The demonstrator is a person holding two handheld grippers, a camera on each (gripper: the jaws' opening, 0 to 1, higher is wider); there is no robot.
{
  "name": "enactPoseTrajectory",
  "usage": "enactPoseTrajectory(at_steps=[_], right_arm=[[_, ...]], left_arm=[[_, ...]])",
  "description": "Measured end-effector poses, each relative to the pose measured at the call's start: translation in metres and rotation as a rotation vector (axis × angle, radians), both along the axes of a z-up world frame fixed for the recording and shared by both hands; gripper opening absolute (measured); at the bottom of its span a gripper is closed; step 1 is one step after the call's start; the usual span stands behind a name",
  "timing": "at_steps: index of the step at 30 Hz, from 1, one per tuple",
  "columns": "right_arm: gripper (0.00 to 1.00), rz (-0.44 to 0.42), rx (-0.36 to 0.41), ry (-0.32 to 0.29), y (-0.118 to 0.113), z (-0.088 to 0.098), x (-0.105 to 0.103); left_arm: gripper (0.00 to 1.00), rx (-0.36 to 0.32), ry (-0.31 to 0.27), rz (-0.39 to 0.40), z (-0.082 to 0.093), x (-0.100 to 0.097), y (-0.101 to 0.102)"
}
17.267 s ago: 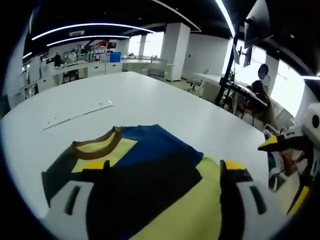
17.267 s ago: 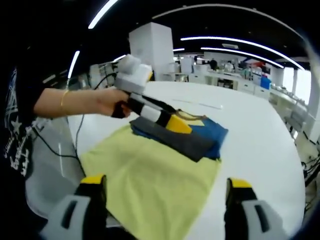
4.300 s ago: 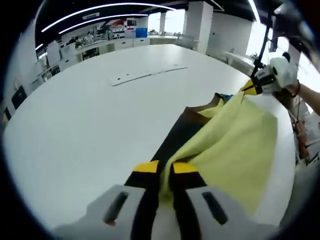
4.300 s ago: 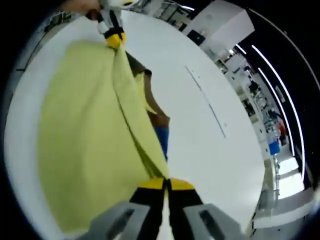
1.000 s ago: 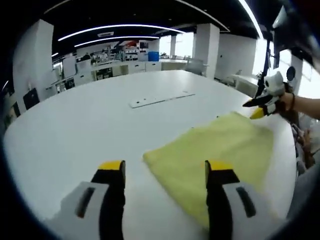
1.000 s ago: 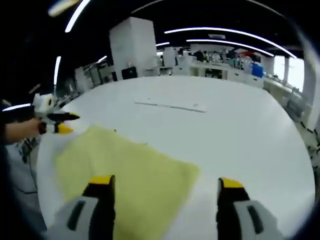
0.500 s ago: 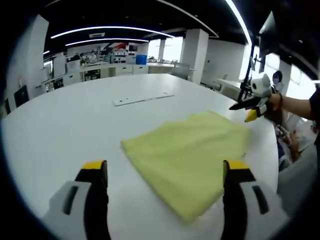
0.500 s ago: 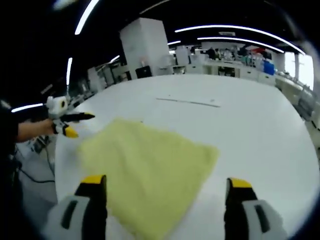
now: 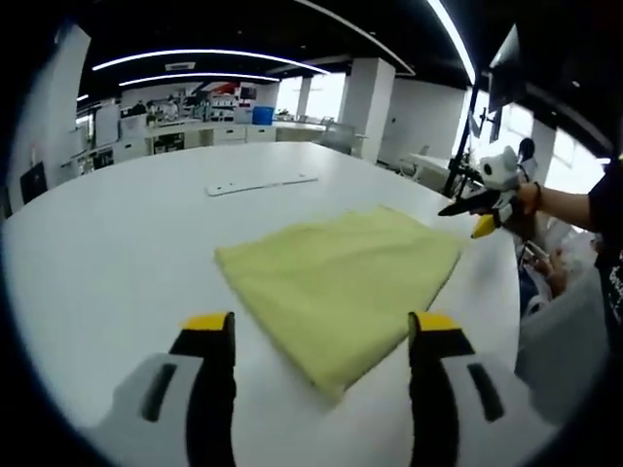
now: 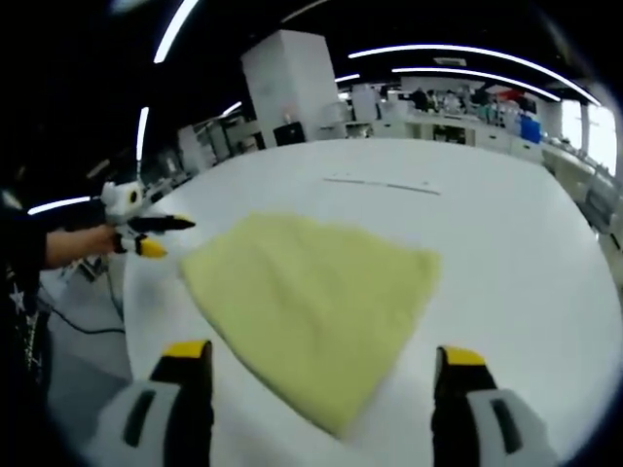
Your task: Fold the garment on the visible template until the final outline fits inside the template.
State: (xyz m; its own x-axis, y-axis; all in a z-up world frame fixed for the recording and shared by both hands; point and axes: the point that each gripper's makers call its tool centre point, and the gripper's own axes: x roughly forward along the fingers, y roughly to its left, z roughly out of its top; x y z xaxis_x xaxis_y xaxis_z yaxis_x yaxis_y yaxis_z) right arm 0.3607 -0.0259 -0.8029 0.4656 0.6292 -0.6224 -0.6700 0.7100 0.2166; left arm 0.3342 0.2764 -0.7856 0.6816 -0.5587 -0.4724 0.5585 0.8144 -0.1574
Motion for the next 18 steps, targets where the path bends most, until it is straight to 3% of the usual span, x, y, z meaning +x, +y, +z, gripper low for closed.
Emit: enactPoseTrajectory(at_steps=[3, 7, 12, 18], right_arm=[[0.87, -0.002, -0.004, 0.004, -0.003, -0.002, -0.006], [0.71, -0.040, 0.016, 0.028, -0.009, -0.002, -0.015], [0.67, -0.064, -0.003, 0.035, -0.017, -0.011, -0.021], [0.48, -0.083, -0.036, 0.051, -0.027, -0.020, -0.027]], left_arm=[[0.60, -0.002, 0.017, 0.008, -0.004, -0.007, 0.002], [0.50, 0.017, 0.050, 0.021, -0.013, -0.014, 0.008], [0.38, 0.042, 0.099, 0.028, -0.028, -0.022, 0.015], [0.24, 0.024, 0.132, 0.031, -0.038, -0.027, 0.016]])
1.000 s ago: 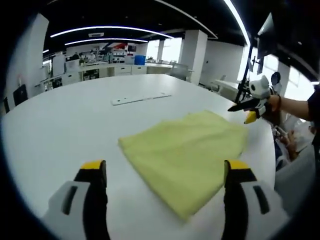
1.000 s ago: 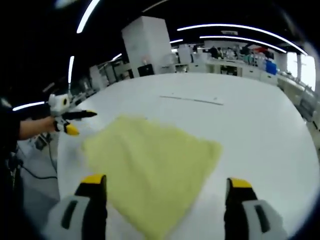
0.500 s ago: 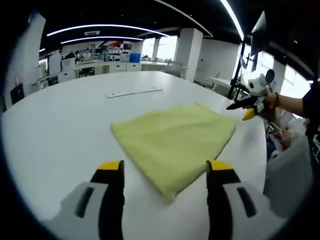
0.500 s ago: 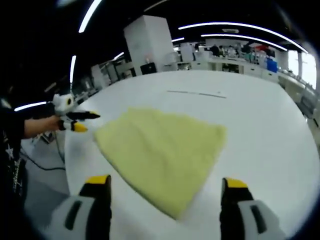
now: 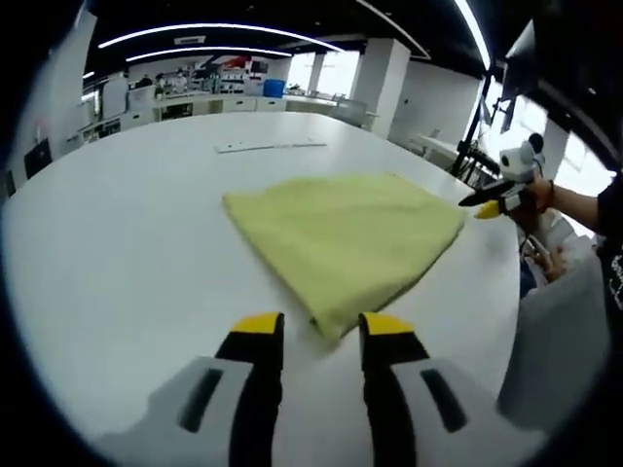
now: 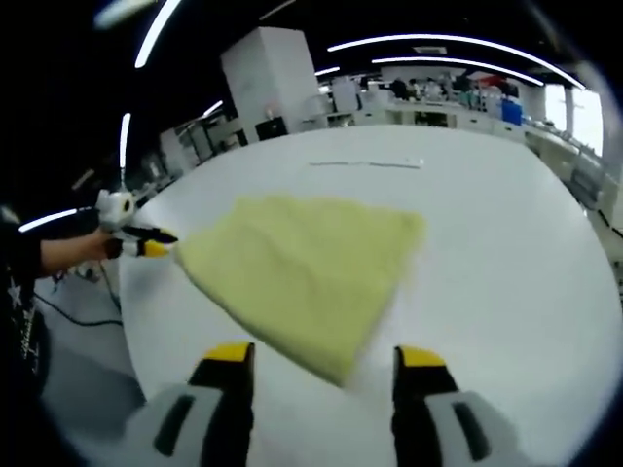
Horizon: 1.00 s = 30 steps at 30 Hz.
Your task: Fold the garment on the visible template until the final outline fits inside the template.
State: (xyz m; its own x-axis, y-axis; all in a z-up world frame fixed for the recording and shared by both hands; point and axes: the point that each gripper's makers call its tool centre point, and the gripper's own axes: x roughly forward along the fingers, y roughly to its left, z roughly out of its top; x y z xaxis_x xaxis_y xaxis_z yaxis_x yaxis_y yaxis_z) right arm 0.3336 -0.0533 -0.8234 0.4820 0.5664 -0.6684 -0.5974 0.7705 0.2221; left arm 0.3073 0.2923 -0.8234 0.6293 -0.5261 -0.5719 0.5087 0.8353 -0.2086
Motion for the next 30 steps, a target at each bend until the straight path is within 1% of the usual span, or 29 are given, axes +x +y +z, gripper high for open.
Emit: enactPoseTrajectory(at_steps=[2, 4, 6, 8, 10, 13, 17, 19, 21, 25, 28, 30], right_arm=[[0.39, -0.002, -0.001, 0.005, -0.004, -0.003, -0.001], [0.31, -0.001, 0.005, 0.007, -0.005, -0.004, -0.002], [0.26, -0.003, 0.012, 0.006, -0.005, -0.004, -0.004], [0.23, 0.007, 0.004, -0.001, -0.004, -0.006, -0.005], [0.20, 0.020, -0.021, -0.012, -0.005, -0.010, -0.006], [0.15, 0.027, -0.031, -0.025, -0.007, -0.012, -0.004], [0.09, 0.028, -0.017, -0.035, -0.006, -0.012, 0.000], [0.06, 0.030, -0.015, -0.036, -0.007, -0.012, 0.001], [0.01, 0.034, -0.016, -0.040, -0.006, -0.011, 0.001], [0.00, 0.042, -0.025, -0.053, -0.006, -0.010, 0.002], [0.00, 0.051, -0.046, -0.043, -0.007, -0.012, -0.001], [0.00, 0.047, -0.040, -0.040, -0.008, -0.012, -0.001]], left_arm=[[0.20, 0.002, 0.004, -0.016, 0.001, -0.002, -0.003], [0.19, 0.005, 0.016, -0.019, -0.002, -0.003, -0.002], [0.15, 0.005, 0.016, -0.018, -0.002, -0.003, -0.002], [0.09, 0.002, 0.024, -0.016, -0.003, -0.003, -0.003], [0.05, 0.002, 0.035, -0.017, -0.006, -0.004, -0.003], [0.05, 0.006, 0.043, -0.025, -0.007, -0.006, -0.005], [0.03, 0.007, 0.054, -0.028, -0.010, -0.007, -0.005], [0.00, -0.003, 0.057, -0.028, -0.010, -0.007, -0.006], [0.00, -0.005, 0.057, -0.026, -0.011, -0.006, -0.007], [0.00, -0.006, 0.060, -0.023, -0.011, -0.007, -0.008], [0.00, 0.010, 0.056, -0.033, -0.011, -0.008, -0.008], [0.00, 0.009, 0.058, -0.041, -0.011, -0.008, -0.007]])
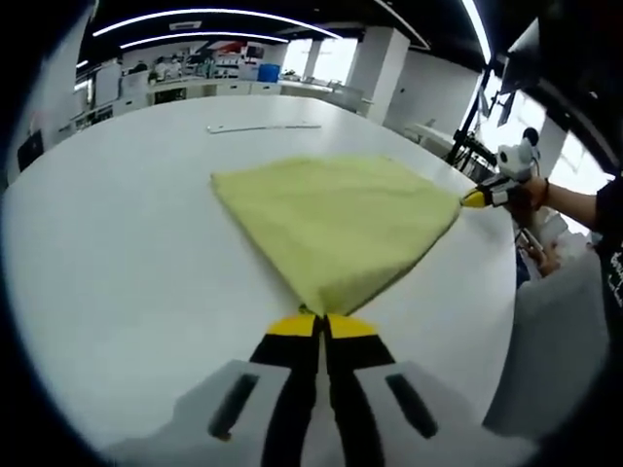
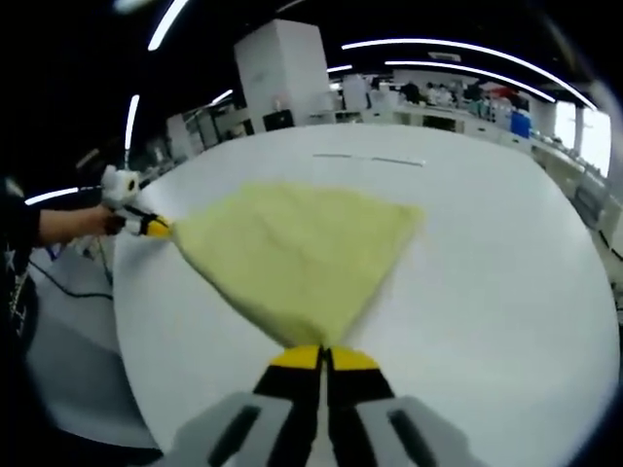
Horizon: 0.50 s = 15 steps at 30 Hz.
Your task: Fold the garment on the visible template until the final outline fits inside the template.
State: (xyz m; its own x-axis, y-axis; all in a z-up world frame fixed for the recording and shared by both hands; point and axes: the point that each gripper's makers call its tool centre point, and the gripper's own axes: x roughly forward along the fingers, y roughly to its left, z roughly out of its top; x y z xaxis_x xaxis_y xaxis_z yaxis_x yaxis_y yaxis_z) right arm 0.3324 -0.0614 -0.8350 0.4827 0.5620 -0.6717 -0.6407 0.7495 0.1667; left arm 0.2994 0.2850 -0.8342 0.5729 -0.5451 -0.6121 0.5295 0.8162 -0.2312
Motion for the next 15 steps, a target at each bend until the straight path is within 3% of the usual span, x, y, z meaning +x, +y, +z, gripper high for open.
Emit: enactPoseTrajectory(at_steps=[8, 15], right_arm=[[0.00, -0.002, 0.011, 0.004, -0.001, 0.002, -0.003], [0.00, -0.003, 0.005, 0.011, -0.005, 0.001, -0.009]], left_arm=[[0.00, 0.019, -0.012, -0.043, 0.002, 0.000, 0.002], [0.00, 0.027, -0.001, -0.075, -0.001, -0.015, -0.005]])
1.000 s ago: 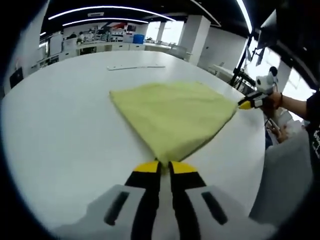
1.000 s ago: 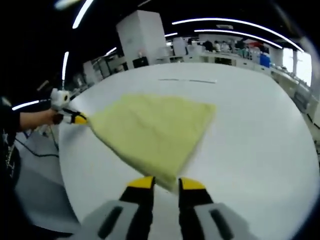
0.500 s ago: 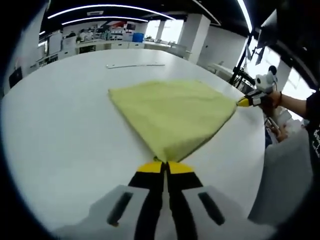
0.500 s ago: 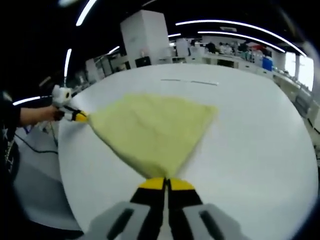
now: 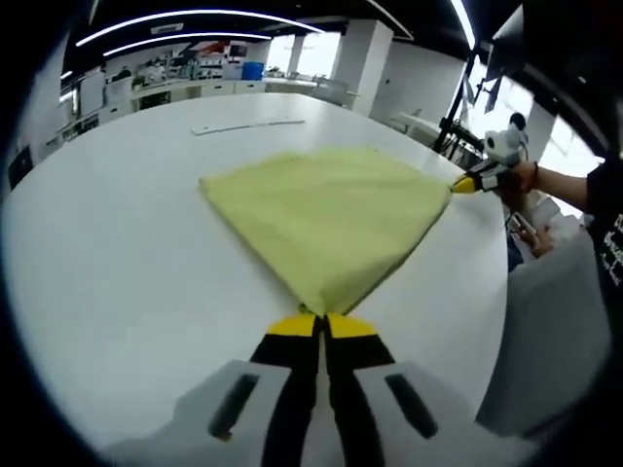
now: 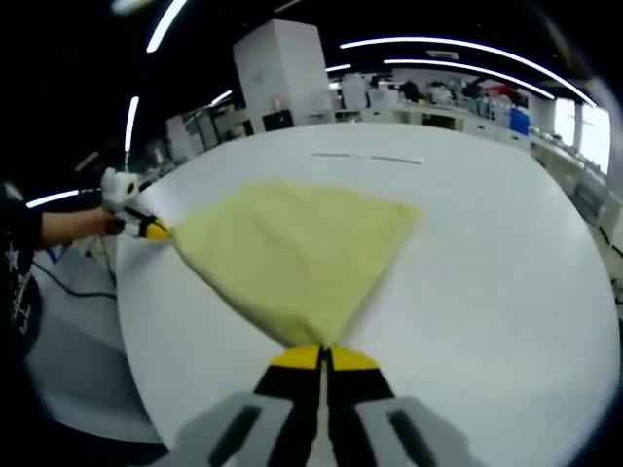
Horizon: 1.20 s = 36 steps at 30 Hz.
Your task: Fold the garment on the visible template until the final outline fits inside the template.
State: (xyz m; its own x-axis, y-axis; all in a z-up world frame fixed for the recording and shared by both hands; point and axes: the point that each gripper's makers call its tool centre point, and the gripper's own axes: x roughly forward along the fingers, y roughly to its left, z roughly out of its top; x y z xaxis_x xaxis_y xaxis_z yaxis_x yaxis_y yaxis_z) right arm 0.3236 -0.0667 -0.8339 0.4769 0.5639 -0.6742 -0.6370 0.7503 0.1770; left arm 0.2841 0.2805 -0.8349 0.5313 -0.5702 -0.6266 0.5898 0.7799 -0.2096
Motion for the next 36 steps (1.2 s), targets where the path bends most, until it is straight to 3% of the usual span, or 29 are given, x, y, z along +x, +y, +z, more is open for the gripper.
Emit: enactPoseTrajectory(at_steps=[22, 28, 30, 33, 36], right_arm=[[0.00, -0.004, 0.034, 0.016, -0.005, 0.001, -0.017], [0.00, 0.000, -0.009, -0.006, -0.006, 0.001, -0.017], [0.09, -0.011, -0.008, -0.003, -0.005, 0.002, -0.016], [0.33, -0.014, 0.004, -0.021, 0.002, 0.014, -0.017], [0.46, -0.005, -0.004, -0.041, 0.008, 0.025, -0.019]], left_arm=[[0.00, -0.006, 0.015, -0.006, 0.003, -0.025, -0.007], [0.00, 0.005, -0.010, 0.008, 0.005, -0.028, -0.005], [0.05, -0.009, -0.012, 0.028, 0.008, -0.028, -0.003], [0.26, -0.024, -0.033, 0.073, 0.019, -0.027, -0.001], [0.38, -0.047, -0.064, 0.100, 0.032, -0.024, 0.005]])
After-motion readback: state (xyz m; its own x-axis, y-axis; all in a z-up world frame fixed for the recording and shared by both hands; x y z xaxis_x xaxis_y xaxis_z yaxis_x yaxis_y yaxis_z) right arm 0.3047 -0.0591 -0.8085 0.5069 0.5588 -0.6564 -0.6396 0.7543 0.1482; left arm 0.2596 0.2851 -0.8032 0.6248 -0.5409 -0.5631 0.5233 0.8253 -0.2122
